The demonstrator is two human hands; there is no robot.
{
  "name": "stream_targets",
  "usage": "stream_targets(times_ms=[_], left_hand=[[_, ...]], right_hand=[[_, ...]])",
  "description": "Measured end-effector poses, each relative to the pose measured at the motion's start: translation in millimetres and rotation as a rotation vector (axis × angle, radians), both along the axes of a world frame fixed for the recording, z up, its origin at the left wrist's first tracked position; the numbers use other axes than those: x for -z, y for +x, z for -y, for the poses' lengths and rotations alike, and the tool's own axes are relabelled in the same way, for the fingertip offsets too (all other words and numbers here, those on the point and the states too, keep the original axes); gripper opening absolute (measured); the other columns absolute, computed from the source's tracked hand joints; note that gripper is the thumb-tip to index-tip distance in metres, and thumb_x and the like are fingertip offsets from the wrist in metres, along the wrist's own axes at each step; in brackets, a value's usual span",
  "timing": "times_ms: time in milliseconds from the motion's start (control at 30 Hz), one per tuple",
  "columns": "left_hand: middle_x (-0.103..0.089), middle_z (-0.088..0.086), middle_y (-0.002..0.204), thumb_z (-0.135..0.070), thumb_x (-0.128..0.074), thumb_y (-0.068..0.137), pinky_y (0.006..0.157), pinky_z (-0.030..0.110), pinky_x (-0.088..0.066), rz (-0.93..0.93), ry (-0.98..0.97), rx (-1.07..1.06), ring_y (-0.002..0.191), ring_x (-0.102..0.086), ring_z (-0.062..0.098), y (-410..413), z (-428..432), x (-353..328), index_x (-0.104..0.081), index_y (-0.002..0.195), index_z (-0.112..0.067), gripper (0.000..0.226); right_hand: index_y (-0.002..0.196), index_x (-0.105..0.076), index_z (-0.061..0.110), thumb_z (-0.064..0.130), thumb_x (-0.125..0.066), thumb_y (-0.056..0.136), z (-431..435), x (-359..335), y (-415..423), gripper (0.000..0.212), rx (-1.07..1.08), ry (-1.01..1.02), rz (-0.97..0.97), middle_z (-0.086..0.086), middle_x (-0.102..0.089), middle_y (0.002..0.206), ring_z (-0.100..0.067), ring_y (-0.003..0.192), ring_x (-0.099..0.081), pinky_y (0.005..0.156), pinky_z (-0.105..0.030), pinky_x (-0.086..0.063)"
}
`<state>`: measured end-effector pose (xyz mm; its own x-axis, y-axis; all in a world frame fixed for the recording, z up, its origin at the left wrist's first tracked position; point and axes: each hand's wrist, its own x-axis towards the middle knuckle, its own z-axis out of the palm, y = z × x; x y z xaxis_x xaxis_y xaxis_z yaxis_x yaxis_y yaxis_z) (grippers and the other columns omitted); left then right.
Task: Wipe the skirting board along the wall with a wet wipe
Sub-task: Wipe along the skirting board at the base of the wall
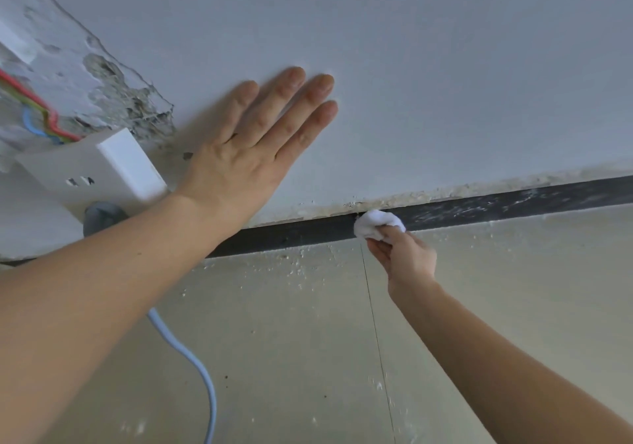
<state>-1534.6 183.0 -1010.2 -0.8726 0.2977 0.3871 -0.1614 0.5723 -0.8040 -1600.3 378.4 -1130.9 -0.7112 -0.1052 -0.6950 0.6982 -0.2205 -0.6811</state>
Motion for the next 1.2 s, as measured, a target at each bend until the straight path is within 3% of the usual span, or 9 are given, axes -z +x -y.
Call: stream_targets(times_ms=[100,200,267,467,567,733,900,1067,1200], left_hand=[[0.024,0.011,0.156,-0.022,-0.059,0.089,0.115,0.045,-0.002,0.0,-0.021,-0.017,0.141,0.025,0.031,1,1,0,0.002,0.155,-0.011,0.09],[0.024,0.011,0.156,-0.028,-0.066,0.085,0.115,0.044,-0.002,0.014,-0.057,-0.044,0.141,0.025,0.033,3,-1,0,0.002,0.155,-0.012,0.099],[0.024,0.012,0.156,-0.032,-0.067,0.084,0.115,0.044,-0.001,0.029,-0.093,-0.058,0.141,0.025,0.034,4,-2,-1,0.004,0.155,-0.013,0.102],[0.027,0.014,0.155,-0.039,-0.067,0.084,0.114,0.044,0.0,0.063,-0.134,-0.083,0.14,0.027,0.034,6,-1,-3,0.008,0.154,-0.014,0.105],[0.029,0.014,0.154,-0.036,-0.062,0.088,0.114,0.044,0.003,0.054,-0.122,-0.072,0.139,0.029,0.034,5,-1,-3,0.008,0.154,-0.013,0.098],[0.027,0.013,0.154,-0.031,-0.063,0.087,0.115,0.044,0.004,0.1,-0.042,-0.067,0.14,0.026,0.031,4,-8,-7,0.008,0.154,-0.011,0.1],[0.022,0.012,0.157,-0.03,-0.066,0.084,0.116,0.043,0.004,0.158,-0.096,0.03,0.145,0.016,0.03,-15,-26,4,0.009,0.154,-0.012,0.104],[0.024,0.013,0.156,-0.038,-0.059,0.088,0.116,0.041,0.004,0.142,-0.137,0.0,0.142,0.026,0.031,-22,-25,8,0.01,0.154,-0.013,0.098],[0.023,0.013,0.157,-0.04,-0.059,0.088,0.116,0.042,0.004,0.141,-0.161,-0.009,0.142,0.027,0.031,-21,-21,5,0.009,0.154,-0.014,0.099]], right_hand=[[0.079,-0.061,0.005,-0.001,-0.059,0.085,4,7,19,0.008,0.014,0.013,0.015,-0.012,-0.061,0.078,-0.023,0.069,-0.062,0.072,-0.033,-0.058],[0.079,-0.059,0.008,0.003,-0.06,0.084,37,14,52,0.007,-0.285,0.086,0.002,-0.009,-0.062,0.074,-0.016,0.054,-0.063,0.071,-0.036,-0.058],[0.084,-0.058,0.009,0.01,-0.06,0.085,61,13,61,0.003,-0.377,0.098,-0.005,-0.008,-0.065,0.078,-0.015,0.056,-0.065,0.073,-0.036,-0.059],[0.085,-0.059,0.004,0.002,-0.059,0.083,54,9,23,0.003,-0.233,0.103,-0.041,-0.007,-0.062,0.078,-0.019,0.073,-0.065,0.081,-0.037,-0.059],[0.081,-0.058,0.005,-0.003,-0.056,0.085,23,7,0,0.008,-0.144,0.081,-0.054,-0.012,-0.063,0.083,-0.024,0.082,-0.066,0.075,-0.032,-0.058],[0.084,-0.056,0.003,0.0,-0.056,0.086,-15,14,-15,0.003,0.201,0.098,-0.026,-0.01,-0.061,0.083,-0.022,0.071,-0.065,0.071,-0.029,-0.058],[0.092,-0.064,0.008,0.004,-0.057,0.084,6,29,30,0.012,-0.057,0.179,-0.075,-0.012,-0.068,0.087,-0.026,0.077,-0.07,0.059,-0.027,-0.059],[0.092,-0.069,0.005,-0.004,-0.057,0.078,35,38,16,0.02,0.023,0.052,0.112,-0.012,-0.071,0.083,-0.021,0.062,-0.072,0.075,-0.037,-0.061],[0.082,-0.066,-0.001,-0.01,-0.058,0.076,13,33,-15,0.014,0.067,0.054,0.108,-0.014,-0.068,0.072,-0.024,0.058,-0.068,0.082,-0.039,-0.059]])
